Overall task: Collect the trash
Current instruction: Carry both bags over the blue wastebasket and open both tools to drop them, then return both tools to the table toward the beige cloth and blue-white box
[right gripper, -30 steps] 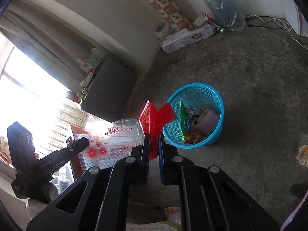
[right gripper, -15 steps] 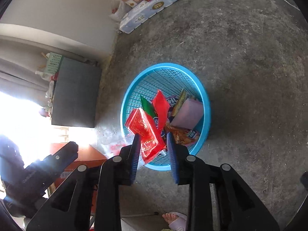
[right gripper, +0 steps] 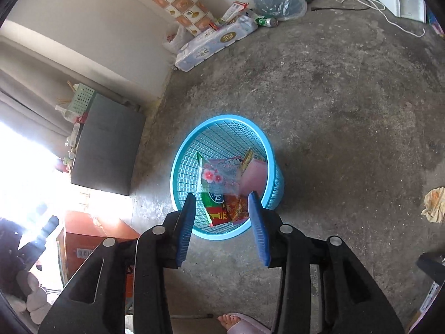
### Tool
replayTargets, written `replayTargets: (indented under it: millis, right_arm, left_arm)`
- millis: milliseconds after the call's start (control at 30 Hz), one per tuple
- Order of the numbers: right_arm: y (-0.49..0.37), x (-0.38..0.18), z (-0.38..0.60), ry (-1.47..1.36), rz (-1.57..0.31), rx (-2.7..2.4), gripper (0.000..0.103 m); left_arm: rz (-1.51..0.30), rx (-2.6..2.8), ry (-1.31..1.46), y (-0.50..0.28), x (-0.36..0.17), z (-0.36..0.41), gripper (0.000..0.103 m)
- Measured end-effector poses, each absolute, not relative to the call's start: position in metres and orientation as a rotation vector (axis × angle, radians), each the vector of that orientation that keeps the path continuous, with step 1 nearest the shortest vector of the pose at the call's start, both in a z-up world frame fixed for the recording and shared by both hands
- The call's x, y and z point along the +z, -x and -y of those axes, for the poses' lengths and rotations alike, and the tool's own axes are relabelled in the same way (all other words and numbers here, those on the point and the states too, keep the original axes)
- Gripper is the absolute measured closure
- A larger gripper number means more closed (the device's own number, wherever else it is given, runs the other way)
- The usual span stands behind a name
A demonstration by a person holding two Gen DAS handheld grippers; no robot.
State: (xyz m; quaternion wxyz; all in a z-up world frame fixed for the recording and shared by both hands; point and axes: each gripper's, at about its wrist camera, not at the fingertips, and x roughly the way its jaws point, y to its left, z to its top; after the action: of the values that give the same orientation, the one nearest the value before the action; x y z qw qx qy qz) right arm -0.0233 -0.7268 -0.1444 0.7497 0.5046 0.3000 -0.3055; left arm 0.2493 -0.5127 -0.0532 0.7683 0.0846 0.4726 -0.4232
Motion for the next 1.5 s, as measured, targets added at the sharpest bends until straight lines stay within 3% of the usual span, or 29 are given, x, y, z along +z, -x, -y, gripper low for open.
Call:
replayTargets:
  millis: [200, 400, 500, 633, 800, 933, 1233, 1500]
  right_arm:
    - [0.042, -0.063, 0.682, -0.875, -0.591, -0.672, 0.046]
    - [0.051, 0.023, 0.606, -0.584, -0.517, -0.619, 0.016]
    - [0.057, 0.049, 0.577, -0.546, -0.500, -0.526, 0.015]
    - [0.054, 0.064, 0.546, -0.590, -0.517, -0.359, 0.015]
    - [0.022, 0.060, 0.487, -0.593, -0.614, -0.115, 0.015]
    - [-0.018, 0.048, 0.424, -0.565, -0.729, 0.077, 0.015]
    - [-0.069, 0.046, 0.308, -0.417, -0.889, 0.313, 0.015]
    - [-0.085, 0.063, 0.283, -0.280, -0.894, 0.269, 0.015]
  left_arm:
    - [-0.881, -1.017, -0.165, -0.213, 0.026, 0.451, 0.043]
    - [-0.800, -1.069, -0.103, -0.176, 0.087, 0.355, 0.041]
    - [-0.776, -0.990, -0.066, -0.164, 0.101, 0.288, 0.032]
    - [-0.745, -0.768, 0.027, -0.151, 0.104, 0.174, 0.028]
    - [-0.745, -0.475, 0.199, -0.130, 0.081, 0.028, 0.026]
    - [-0.799, -0.331, 0.306, -0.114, 0.048, -0.048, 0.026]
    - [-0.866, -0.324, 0.282, -0.111, -0.006, -0.054, 0.023]
    - [-0.909, -0.270, 0.094, -0.134, -0.031, -0.013, 0.023]
